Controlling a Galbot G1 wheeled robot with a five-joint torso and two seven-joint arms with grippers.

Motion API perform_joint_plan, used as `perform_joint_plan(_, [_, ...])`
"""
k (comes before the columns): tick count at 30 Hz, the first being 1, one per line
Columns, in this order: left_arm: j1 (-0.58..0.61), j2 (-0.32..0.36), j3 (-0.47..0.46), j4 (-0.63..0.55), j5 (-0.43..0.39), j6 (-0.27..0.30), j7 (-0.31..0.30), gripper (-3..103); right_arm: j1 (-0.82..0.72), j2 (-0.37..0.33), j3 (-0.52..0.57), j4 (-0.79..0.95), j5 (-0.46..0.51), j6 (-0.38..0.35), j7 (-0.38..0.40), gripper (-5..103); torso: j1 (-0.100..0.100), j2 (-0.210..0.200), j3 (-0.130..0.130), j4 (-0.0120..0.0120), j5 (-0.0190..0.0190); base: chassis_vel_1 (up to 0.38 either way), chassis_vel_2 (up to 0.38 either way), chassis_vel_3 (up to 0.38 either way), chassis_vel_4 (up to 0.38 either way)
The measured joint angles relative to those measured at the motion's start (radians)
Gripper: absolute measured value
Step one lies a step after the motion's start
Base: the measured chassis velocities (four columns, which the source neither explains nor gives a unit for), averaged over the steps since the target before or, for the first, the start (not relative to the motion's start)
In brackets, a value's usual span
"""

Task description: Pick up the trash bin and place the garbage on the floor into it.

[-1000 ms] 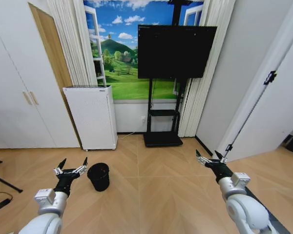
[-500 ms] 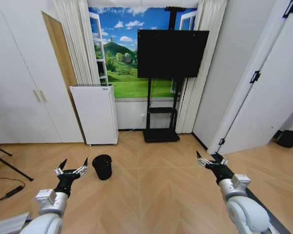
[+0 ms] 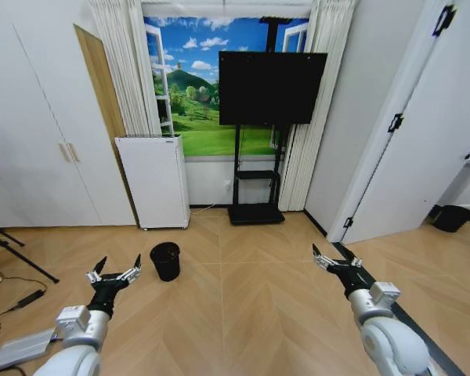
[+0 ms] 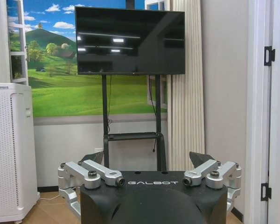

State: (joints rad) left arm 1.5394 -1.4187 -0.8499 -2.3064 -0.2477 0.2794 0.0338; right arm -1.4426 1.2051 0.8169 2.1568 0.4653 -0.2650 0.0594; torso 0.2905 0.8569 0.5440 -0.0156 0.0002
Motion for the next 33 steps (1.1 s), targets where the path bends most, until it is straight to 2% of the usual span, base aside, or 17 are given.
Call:
perform_joint_plan(9, [0.003, -0.007, 0.007, -0.009, 0.004, 0.005, -0.007, 100, -0.019, -0.004, 0.023, -0.002, 0.007, 0.016, -0.001, 100, -0.001, 0.000, 0.000, -0.0002, -0.0002, 0.000, 0.000, 0.000, 0.000])
perform_joint_plan(18, [0.007, 0.005, 0.014, -0.026, -0.016, 0.042, -0.036, 100, -0.018, -0.001, 0.021, -0.001, 0.030, 0.009, 0.004, 100, 0.000, 0.000, 0.000, -0.0001, -0.0002, 0.000, 0.000, 0.000, 0.000])
perform_joint_plan(33, [-0.006, 0.034, 0.025, -0.026, -0.097, 0.083, -0.001, 100, -0.013, 0.003, 0.040, -0.008, 0.061, 0.029, -0.027, 100, -0.001, 0.000, 0.000, -0.0001, -0.0002, 0.000, 0.000, 0.000, 0.000])
